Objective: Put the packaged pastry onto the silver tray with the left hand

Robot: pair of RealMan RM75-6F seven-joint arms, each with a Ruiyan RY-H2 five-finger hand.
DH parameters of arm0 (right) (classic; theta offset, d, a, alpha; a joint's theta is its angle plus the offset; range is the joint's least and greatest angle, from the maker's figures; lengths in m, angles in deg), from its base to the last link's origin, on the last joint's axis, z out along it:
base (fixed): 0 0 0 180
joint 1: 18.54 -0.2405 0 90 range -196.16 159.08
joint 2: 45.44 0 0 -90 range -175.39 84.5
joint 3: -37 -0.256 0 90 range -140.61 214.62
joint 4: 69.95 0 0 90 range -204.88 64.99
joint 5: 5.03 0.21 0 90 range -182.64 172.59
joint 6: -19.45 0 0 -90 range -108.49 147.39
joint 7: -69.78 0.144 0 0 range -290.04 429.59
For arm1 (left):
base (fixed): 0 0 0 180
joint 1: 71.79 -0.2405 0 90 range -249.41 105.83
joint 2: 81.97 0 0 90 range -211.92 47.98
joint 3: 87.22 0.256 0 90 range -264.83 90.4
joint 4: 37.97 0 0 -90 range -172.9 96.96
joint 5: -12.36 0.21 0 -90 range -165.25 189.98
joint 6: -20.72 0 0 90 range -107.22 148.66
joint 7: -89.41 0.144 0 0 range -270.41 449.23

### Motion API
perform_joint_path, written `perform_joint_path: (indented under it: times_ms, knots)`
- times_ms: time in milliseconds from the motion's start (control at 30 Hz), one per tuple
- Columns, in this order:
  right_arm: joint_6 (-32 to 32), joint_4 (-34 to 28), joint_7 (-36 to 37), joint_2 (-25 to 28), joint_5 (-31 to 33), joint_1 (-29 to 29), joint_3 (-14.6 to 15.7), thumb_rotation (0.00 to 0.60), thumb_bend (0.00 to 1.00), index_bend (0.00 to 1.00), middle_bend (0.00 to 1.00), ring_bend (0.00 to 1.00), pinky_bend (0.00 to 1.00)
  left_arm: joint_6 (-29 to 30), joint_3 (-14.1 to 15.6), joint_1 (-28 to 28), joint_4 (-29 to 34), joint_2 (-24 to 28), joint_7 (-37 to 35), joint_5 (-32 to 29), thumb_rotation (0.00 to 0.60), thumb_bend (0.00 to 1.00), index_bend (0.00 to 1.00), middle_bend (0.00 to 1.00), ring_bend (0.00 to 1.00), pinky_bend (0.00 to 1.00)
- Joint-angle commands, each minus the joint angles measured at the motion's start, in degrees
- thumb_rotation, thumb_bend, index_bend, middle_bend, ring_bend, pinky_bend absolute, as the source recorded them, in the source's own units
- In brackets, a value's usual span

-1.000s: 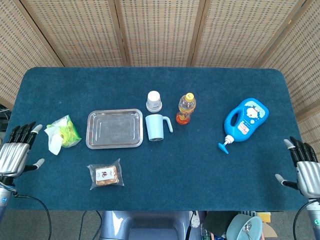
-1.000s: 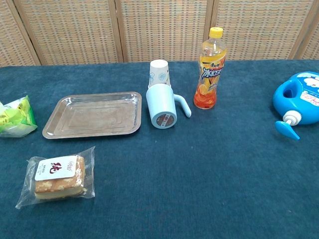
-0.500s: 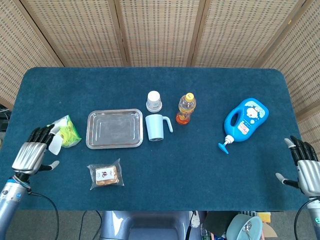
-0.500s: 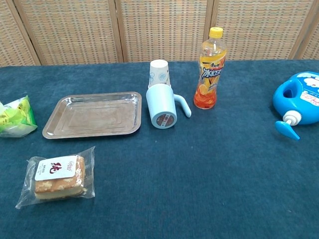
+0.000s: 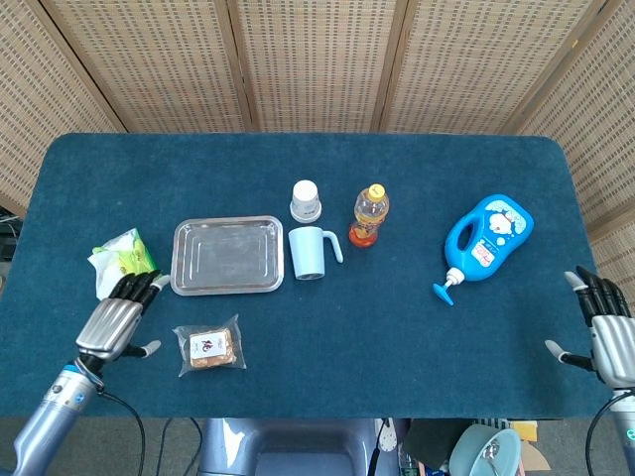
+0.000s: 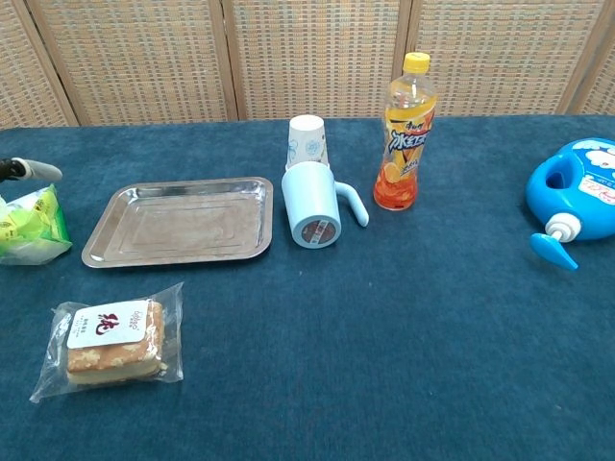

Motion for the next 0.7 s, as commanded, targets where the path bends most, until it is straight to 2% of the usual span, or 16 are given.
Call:
perform_joint_path:
  times_ms: [33, 400, 700]
  knots:
    - [-0.28, 0.12, 0.14, -0.1, -0.31, 0.02, 0.08, 0.6, 0.18, 0.0, 0.0, 0.0, 0.0, -1.08, 0.51, 0.48, -0.03, -1.33, -0.1, -0.35, 0.6, 0.23, 0.01, 0.0, 0.0, 0.0]
    - [-0.83, 0.84, 1.1, -0.12, -0.38, 0.32, 0.16, 0.6, 0.18, 0.0, 0.0, 0.0, 0.0, -6.62, 1.3, 3.18, -5.14, -8.58, -4.08, -1.19, 0.6, 0.23, 0.01, 0.0, 0.0, 0.0]
    - [-1.04, 0.97, 1.54, -0.24, -0.46, 0.25, 0.04, 0.6, 0.18, 0.0, 0.0, 0.0, 0.0, -7.71, 2.56, 3.87, -5.49, -11.67, -4.74, -0.55, 0.6, 0.23, 0.01, 0.0, 0.0, 0.0]
